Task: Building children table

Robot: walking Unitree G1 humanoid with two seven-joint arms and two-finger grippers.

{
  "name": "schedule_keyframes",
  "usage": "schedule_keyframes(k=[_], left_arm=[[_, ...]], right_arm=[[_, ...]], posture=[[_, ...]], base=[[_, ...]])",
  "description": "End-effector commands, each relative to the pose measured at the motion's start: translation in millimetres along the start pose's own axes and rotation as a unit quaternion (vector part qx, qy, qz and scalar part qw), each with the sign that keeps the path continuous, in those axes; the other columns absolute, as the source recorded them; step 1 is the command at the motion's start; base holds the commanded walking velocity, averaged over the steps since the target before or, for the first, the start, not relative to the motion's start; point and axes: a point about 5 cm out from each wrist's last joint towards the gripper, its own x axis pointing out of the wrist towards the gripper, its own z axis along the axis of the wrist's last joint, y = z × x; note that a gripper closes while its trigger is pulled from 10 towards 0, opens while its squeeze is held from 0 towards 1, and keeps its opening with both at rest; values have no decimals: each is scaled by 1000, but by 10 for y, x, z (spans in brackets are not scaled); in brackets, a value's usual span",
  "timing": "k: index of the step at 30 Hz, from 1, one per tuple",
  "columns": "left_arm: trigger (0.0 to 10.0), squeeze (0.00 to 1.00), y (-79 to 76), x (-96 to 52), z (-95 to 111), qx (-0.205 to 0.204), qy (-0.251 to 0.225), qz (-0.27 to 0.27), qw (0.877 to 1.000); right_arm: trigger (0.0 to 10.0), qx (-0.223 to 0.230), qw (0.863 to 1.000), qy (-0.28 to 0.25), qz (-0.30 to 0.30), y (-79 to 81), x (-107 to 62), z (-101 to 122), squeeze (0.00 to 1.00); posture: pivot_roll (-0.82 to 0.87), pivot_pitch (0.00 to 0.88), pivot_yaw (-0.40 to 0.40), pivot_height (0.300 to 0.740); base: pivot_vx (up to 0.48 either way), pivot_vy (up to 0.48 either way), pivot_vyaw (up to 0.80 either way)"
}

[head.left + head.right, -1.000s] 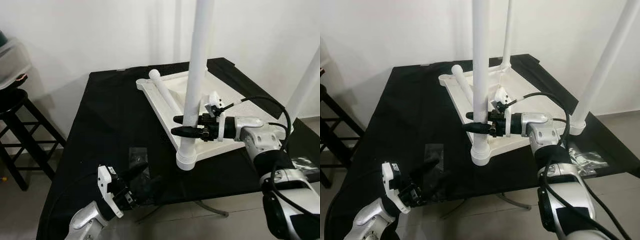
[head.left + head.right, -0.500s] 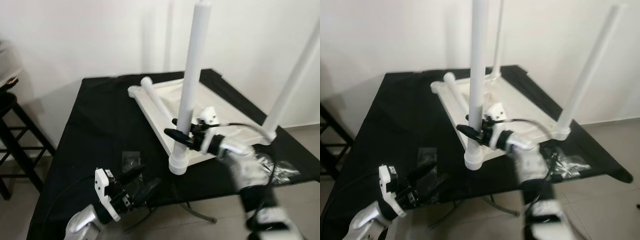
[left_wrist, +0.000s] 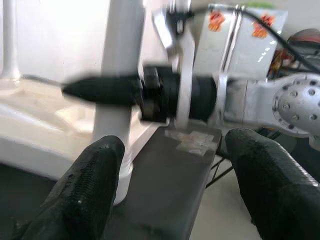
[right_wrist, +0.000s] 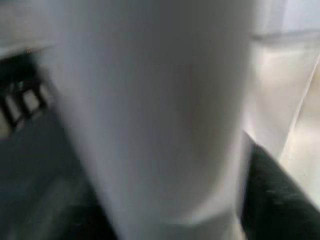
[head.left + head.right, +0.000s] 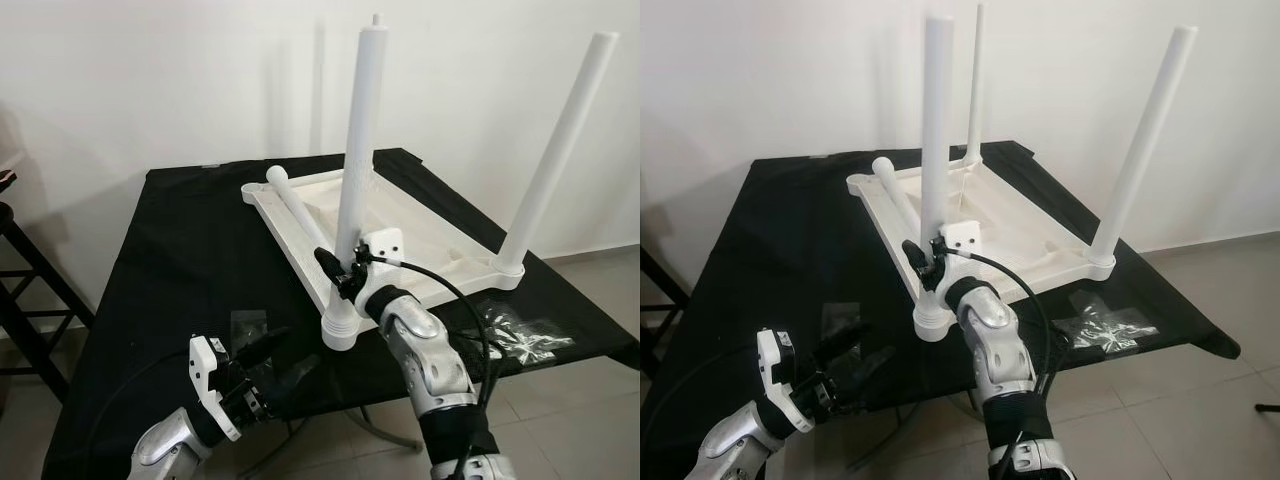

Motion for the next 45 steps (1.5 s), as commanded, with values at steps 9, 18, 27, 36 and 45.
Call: schedule_keyframes(k=[9, 18, 27, 36, 45], left_arm=[[10000, 0, 30, 19, -15, 12, 10, 1, 1000], [10000, 0, 66, -2, 4, 38, 8, 29, 999], [10000, 0, 120, -56, 20, 86, 3, 96, 992], [10000, 0, 120, -65, 7, 92, 10, 106, 990], [10000, 0, 110, -109, -3, 96, 28, 104, 989]], right_arm=[[10000, -118, 954, -34, 272, -213, -104, 612, 0], [10000, -152, 921, 28, 356, -342, -139, 697, 0], [0, -113, 915, 60, 383, -617, -217, 713, 0], [0, -105, 932, 67, 342, -788, -388, 500, 0], [0, 23, 998, 46, -25, -42, -294, -460, 0]], posture=[[5, 0, 9, 740], [19, 0, -1, 740], [24, 0, -5, 740], [3, 0, 13, 740], [4, 0, 37, 740]], base=[[0, 0, 0], [0, 0, 0], [0, 0, 0], [0, 0, 0], [0, 0, 0]])
